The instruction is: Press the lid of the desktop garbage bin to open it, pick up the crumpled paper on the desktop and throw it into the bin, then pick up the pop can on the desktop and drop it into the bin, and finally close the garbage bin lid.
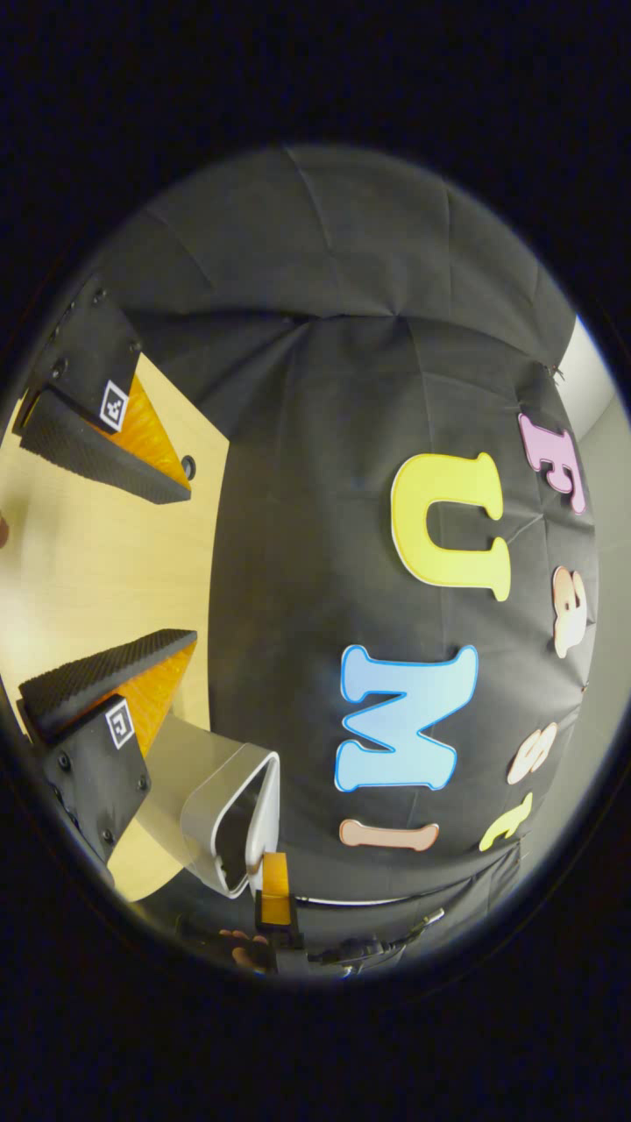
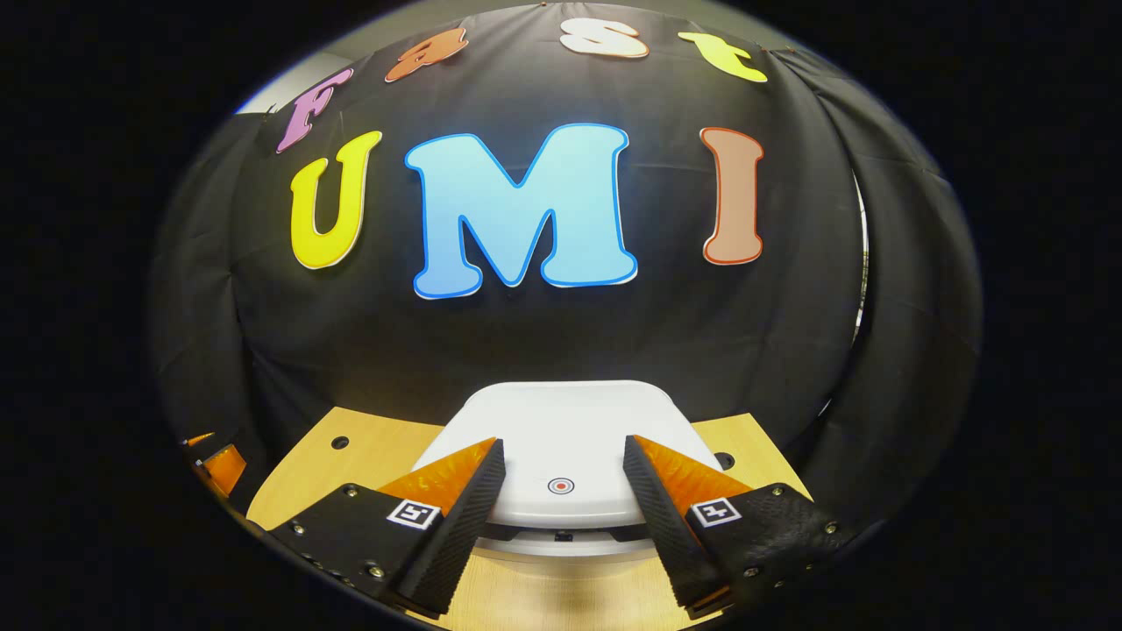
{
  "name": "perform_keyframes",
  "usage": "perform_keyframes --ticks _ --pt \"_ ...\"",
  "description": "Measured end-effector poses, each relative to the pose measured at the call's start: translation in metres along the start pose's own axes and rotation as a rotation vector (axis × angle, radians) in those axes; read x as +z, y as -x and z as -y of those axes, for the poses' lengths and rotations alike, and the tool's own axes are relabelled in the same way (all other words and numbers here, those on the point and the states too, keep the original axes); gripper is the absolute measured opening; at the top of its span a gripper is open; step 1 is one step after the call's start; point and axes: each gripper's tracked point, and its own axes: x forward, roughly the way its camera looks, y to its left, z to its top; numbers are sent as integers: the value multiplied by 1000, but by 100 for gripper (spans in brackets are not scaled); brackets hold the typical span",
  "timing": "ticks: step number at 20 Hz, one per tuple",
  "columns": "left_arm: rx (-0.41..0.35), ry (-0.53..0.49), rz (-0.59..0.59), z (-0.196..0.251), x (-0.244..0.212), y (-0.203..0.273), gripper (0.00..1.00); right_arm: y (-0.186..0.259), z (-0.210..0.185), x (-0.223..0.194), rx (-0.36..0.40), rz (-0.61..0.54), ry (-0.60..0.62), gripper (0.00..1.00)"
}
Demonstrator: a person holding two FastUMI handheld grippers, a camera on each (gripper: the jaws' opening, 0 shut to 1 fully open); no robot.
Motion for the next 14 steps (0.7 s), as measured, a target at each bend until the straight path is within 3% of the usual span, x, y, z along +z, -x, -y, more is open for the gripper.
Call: perform_keyframes --ticks 14 --pt "-13 -12 -11 7 -1 -5 95 -4 -1 -21 0 -35 17 89"
